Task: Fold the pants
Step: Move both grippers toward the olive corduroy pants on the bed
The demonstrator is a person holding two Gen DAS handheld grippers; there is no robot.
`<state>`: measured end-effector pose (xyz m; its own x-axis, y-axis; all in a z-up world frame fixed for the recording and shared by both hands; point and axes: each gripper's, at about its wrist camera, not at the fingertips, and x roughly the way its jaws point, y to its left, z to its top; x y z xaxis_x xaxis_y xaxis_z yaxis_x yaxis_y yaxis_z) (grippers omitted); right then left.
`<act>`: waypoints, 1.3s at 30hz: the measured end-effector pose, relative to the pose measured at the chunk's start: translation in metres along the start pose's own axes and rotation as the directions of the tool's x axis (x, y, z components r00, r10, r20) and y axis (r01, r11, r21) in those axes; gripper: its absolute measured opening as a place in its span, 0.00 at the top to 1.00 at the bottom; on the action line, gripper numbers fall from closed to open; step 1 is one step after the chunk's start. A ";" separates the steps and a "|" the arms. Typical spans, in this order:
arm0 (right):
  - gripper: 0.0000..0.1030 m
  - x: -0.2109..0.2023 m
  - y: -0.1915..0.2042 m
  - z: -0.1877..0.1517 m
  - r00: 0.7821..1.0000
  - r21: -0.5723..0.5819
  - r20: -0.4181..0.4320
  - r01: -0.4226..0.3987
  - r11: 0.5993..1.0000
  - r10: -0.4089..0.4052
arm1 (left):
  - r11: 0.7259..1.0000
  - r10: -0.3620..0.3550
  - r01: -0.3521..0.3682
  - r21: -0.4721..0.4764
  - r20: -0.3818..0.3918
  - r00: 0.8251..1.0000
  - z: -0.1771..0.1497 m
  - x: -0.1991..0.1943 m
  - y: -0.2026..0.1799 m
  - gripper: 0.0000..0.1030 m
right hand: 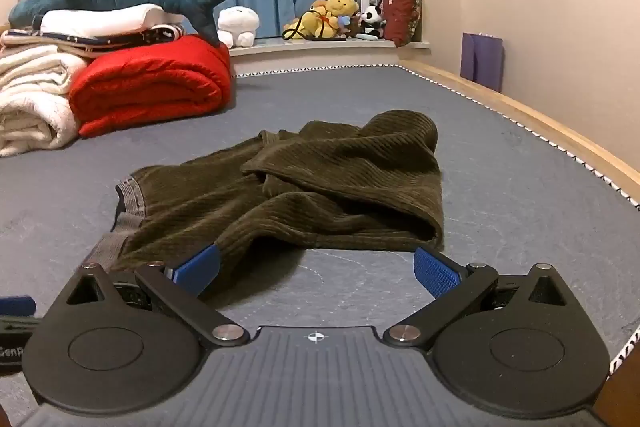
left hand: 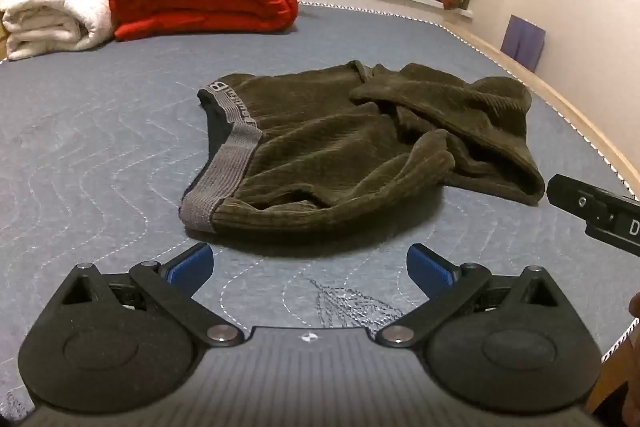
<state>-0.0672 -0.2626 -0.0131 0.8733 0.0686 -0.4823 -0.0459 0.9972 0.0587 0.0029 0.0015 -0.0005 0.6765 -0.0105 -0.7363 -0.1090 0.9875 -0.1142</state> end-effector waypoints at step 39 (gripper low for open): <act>0.01 0.016 0.006 -0.008 0.998 -0.065 -0.049 0.036 0.997 -0.040 | 0.999 0.035 -0.035 0.002 0.144 0.989 -0.010 0.005 -0.002 0.00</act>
<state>-0.0572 -0.2558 -0.0274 0.8498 0.0303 -0.5262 -0.0453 0.9989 -0.0156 -0.0008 -0.0017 -0.0103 0.7704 0.0465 -0.6359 -0.1315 0.9875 -0.0871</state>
